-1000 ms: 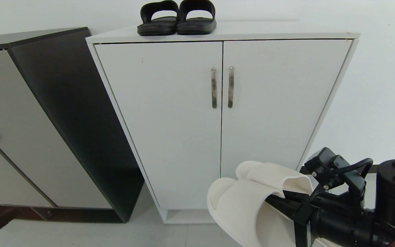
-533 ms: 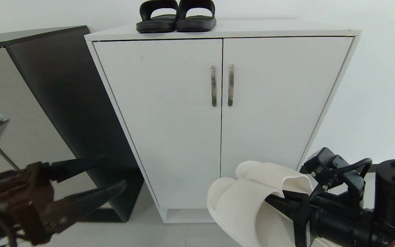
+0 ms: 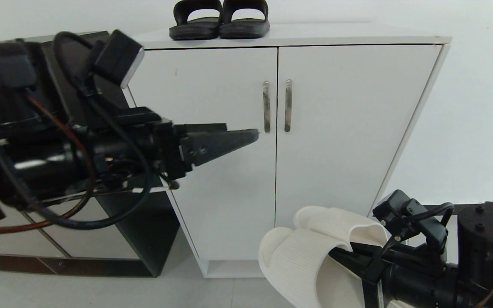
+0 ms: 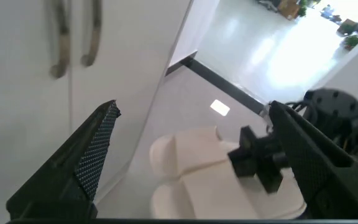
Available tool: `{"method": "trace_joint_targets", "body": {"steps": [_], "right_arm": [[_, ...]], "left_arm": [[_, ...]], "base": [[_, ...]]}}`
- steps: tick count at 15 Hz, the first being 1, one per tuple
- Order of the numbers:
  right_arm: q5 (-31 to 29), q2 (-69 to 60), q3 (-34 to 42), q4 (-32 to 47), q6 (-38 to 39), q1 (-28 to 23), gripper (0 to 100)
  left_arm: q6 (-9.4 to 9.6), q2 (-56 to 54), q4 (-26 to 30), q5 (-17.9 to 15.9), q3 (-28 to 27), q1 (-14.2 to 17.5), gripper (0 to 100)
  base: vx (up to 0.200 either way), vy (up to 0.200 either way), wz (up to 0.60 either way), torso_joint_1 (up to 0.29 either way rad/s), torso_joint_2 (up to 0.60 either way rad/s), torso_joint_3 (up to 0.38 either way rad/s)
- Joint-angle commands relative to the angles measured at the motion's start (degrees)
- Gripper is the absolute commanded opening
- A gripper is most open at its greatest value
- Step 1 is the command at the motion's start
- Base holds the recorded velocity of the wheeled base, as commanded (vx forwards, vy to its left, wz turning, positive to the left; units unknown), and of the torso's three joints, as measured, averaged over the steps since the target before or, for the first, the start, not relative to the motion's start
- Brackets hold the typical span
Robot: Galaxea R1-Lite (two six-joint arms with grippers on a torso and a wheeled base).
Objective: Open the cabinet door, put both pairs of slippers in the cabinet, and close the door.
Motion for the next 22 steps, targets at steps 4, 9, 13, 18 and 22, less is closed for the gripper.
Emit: {"method": "trace_joint_targets", "body": {"steps": [4,9,13,18,22], "right_arm": [[1.65,2.44,1.01,-1.83,0.26,0.55,0],[1.65,2.17,1.27,-2.27,0.26,0.37,0],[1.65,3.58,1.36,-2.36,0.18,0.46,0],[1.47,3.58,1.36,-2.36,-0.18,0.90,0],[1.56,3.67,1.27,-2.36,-0.18,0.90,0]], "left_arm": [[-3.31,14.23,-0.05,-0.74,-14.19,-5.56,100],[-5.69,17.04,0.04,-0.65,-18.50,-5.56,100],[-5.51,17.83,0.04,-0.39,-18.94,-5.56,100],[-4.89,23.19,0.48,1.55,-24.74,-6.44,100],[-3.84,26.53,0.83,4.18,-29.66,-6.79,100]], "base": [[0.000,0.000,0.00,0.000,0.00,0.000],[0.000,0.000,0.00,0.000,0.00,0.000],[0.000,0.000,0.00,0.000,0.00,0.000],[0.000,0.000,0.00,0.000,0.00,0.000],[0.000,0.000,0.00,0.000,0.00,0.000]]}}
